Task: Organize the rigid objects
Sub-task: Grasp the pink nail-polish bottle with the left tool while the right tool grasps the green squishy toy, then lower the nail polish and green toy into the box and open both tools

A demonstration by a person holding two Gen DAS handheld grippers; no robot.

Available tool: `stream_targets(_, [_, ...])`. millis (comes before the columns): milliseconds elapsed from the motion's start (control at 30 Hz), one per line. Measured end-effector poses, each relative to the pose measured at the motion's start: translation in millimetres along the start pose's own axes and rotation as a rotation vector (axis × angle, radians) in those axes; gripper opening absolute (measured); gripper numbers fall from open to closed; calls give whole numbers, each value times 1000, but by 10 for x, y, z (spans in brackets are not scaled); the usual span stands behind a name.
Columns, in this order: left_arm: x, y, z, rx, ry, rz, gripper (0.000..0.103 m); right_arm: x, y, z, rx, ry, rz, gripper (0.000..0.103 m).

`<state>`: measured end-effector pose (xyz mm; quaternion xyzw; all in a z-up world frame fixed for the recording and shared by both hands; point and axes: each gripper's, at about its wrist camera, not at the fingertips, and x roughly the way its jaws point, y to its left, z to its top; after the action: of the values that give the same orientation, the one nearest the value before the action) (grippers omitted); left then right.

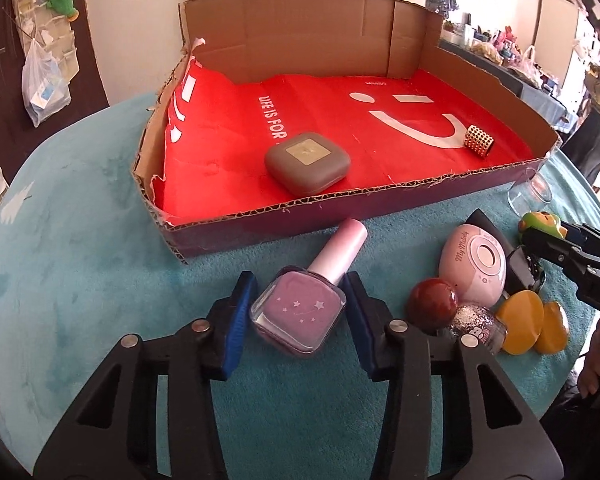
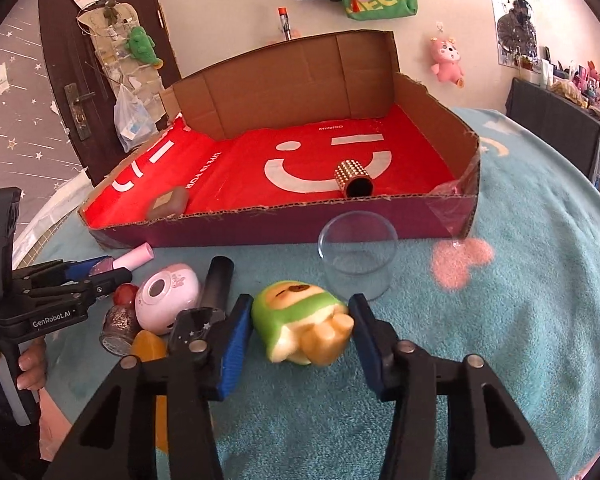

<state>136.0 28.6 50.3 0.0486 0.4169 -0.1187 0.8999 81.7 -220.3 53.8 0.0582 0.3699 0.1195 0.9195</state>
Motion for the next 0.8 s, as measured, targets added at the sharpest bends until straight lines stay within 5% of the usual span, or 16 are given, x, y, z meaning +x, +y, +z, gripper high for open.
stream_targets(800, [-409, -126, 11, -40, -104, -45, 41, -272, -2, 65, -16, -64, 13, 51])
